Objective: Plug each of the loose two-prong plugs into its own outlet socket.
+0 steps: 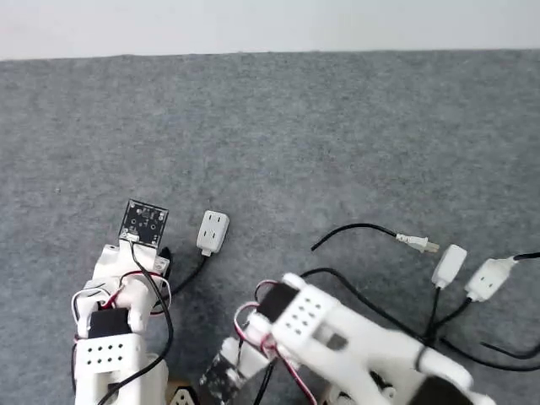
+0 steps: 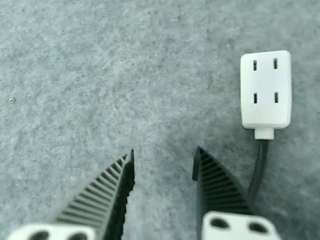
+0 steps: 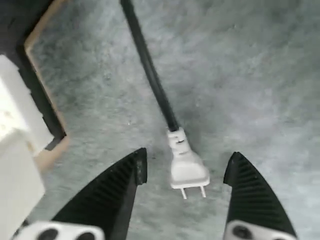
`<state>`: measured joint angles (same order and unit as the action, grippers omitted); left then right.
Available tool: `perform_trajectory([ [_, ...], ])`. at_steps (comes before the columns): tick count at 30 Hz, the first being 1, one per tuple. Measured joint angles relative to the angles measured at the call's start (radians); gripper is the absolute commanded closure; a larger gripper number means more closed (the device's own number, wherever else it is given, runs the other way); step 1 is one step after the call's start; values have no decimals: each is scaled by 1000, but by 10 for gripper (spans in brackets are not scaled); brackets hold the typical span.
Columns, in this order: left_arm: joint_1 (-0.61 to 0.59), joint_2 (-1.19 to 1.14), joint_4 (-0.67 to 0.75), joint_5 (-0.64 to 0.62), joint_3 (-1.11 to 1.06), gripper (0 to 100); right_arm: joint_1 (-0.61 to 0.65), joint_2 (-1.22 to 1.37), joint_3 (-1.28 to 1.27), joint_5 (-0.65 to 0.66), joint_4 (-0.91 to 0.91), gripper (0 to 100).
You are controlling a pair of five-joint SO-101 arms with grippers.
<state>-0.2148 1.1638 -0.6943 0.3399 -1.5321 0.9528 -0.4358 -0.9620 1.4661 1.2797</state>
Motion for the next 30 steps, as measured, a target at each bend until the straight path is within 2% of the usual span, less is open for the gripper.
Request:
perform_trajectory([
  [5,0,0,0,0,0,816,-15,153,78,-37,25,778],
  [11,0,0,0,0,0,816,-15,215,95,-41,21,993],
  [20,0,0,0,0,0,816,-60,215,109,-57,21,990],
  [23,0,0,0,0,0,816,-121,201,175,-161,21,990],
  [30,0,0,0,0,0,816,-279,126,250,-520,-14,990],
])
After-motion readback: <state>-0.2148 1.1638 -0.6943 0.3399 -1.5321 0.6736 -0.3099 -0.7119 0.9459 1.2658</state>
